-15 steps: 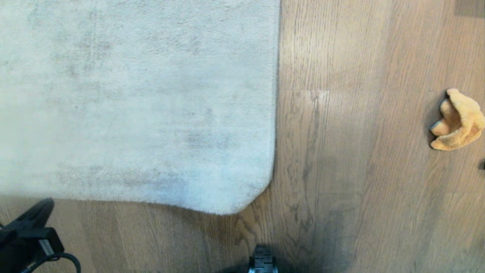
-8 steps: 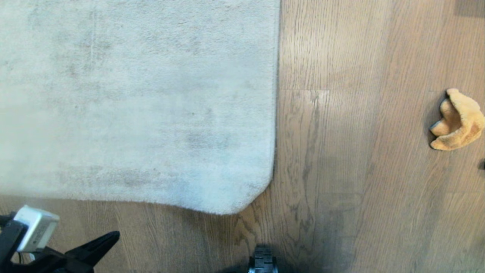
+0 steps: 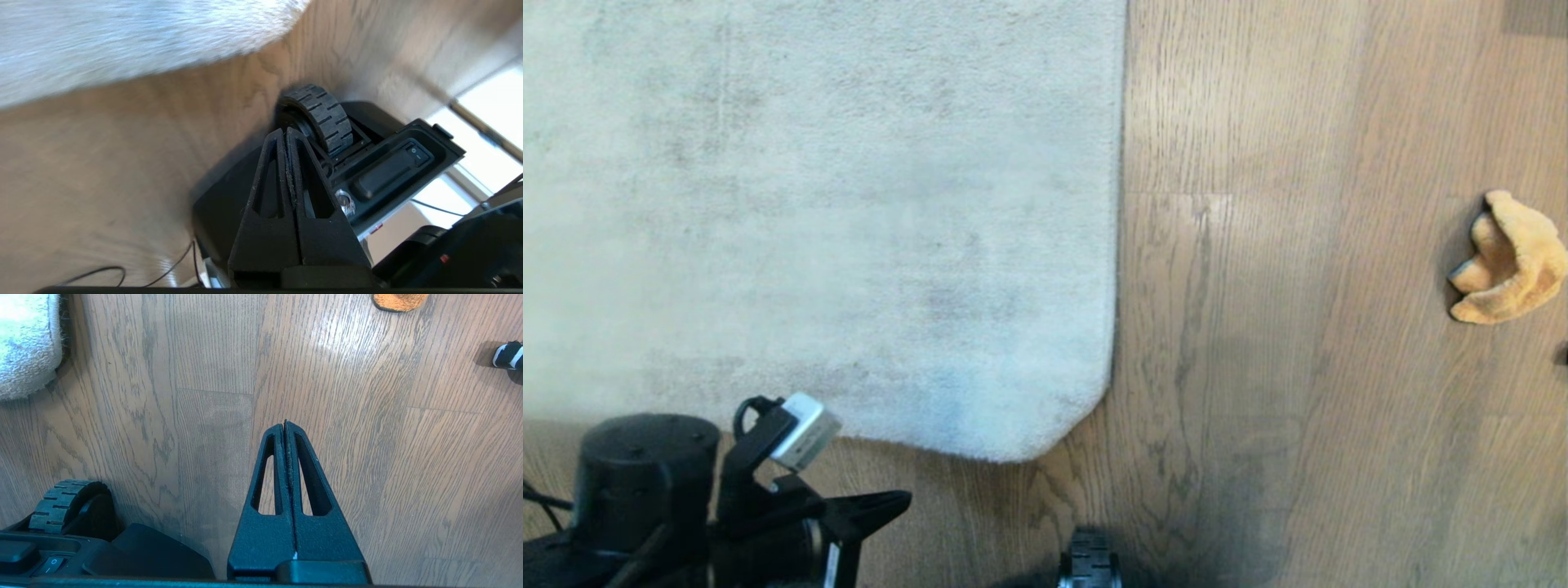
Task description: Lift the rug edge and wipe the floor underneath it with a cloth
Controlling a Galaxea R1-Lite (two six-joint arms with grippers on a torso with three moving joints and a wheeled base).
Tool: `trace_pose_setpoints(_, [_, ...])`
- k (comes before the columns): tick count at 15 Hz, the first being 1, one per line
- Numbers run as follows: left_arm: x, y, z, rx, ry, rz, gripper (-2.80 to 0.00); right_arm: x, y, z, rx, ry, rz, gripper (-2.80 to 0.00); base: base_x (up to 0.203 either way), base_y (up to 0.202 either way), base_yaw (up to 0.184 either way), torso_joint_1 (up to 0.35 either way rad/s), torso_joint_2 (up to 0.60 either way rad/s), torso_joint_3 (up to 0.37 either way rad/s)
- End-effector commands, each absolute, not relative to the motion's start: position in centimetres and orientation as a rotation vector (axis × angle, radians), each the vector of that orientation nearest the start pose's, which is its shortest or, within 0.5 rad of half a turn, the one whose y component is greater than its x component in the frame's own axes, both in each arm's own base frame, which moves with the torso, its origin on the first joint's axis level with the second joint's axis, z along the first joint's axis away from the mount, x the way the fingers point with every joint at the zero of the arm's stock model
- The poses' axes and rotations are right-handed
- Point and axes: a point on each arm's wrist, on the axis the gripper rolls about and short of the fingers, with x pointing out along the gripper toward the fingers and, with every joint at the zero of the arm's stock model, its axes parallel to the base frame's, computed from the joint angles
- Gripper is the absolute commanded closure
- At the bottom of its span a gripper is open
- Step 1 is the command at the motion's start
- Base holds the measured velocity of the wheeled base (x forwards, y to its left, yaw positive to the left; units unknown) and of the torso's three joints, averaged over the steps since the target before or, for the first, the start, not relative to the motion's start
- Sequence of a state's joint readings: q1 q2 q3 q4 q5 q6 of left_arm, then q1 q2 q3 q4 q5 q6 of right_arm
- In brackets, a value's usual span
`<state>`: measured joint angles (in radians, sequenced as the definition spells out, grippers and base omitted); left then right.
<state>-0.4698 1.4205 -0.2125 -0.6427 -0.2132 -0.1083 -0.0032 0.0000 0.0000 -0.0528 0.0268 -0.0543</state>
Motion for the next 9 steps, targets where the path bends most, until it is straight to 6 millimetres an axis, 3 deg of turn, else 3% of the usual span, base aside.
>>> trace_pose_setpoints(1, [18.1,-10.5,7.2,0.000,0.744,-0.650,0.00,-2.3,0.1,8.1,-0.056,-0.053,0.023,0.00,0.000,0.000,0.000,0.000,0.00,0.000])
trace_pose_setpoints(4, [21.0,-13.0,5.0,0.016,0.745,-0.692,0.00,-2.3,0.1,8.1,-0.056,-0.053,0.023,0.00,0.000,0.000,0.000,0.000,0.00,0.000])
trace_pose_setpoints(9, [25.7,-15.9,3.5,0.070,0.635,-0.729,0.00,-2.3,0.1,8.1,-0.056,-0.053,0.023,0.00,0.000,0.000,0.000,0.000,0.00,0.000])
